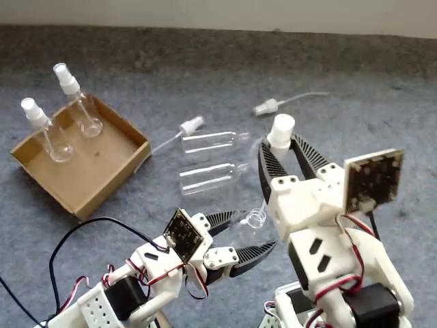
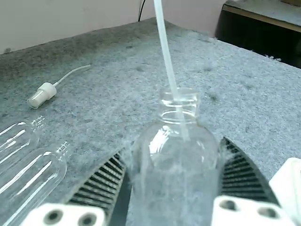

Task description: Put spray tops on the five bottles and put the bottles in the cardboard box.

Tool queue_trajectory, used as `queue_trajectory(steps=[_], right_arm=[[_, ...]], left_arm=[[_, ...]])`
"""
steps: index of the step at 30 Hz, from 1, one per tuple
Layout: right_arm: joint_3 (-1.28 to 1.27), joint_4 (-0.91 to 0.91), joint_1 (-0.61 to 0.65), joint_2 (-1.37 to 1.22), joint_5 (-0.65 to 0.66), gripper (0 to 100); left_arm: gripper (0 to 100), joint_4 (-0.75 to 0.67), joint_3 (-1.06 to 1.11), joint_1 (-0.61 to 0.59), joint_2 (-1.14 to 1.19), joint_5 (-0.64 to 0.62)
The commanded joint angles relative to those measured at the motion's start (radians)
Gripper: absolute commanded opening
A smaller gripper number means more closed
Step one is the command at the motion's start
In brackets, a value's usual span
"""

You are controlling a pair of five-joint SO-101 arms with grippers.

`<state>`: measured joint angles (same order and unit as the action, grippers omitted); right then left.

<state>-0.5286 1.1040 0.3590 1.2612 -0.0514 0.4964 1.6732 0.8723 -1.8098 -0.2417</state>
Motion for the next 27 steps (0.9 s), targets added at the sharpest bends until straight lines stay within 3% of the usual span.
queue_trajectory(steps=[1, 7, 27], right_arm=[[-0.028, -0.008, 0.061, 0.036, 0.002, 0.6], [-0.108, -0.002, 0.182, 0.182, 0.002, 0.6], [-0.314, 0.120, 0.182, 0.216, 0.009, 0.7]], left_arm=[[15, -0.005, 0.022, -0.067, -0.013, -0.005], [15, -0.049, 0.022, -0.151, -0.015, -0.008], [15, -0.055, 0.021, -0.157, -0.016, -0.006]])
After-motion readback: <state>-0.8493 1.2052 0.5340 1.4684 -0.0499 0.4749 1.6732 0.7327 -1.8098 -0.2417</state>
